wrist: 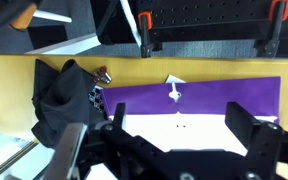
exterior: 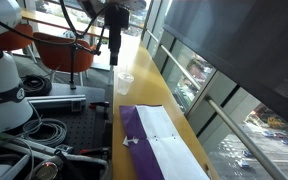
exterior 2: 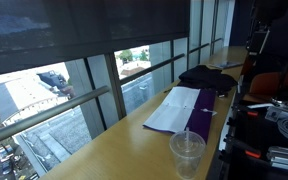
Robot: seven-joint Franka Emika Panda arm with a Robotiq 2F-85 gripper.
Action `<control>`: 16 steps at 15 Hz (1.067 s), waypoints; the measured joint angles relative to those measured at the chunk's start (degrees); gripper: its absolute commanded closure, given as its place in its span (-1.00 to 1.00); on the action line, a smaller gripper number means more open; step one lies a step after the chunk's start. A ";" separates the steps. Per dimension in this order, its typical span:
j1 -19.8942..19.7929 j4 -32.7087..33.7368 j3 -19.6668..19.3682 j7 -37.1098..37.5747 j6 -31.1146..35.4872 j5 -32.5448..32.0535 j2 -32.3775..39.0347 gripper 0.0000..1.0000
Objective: Close the white and purple folder.
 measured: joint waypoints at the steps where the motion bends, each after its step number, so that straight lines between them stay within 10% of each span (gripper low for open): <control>1: -1.25 -0.15 -1.20 -0.65 2.86 -2.11 0.25 -1.00; 9: -8.79 1.14 -16.51 -14.67 32.20 -5.48 13.19 -1.00; 16: 0.14 8.98 -30.52 -42.87 43.84 15.17 29.14 -1.00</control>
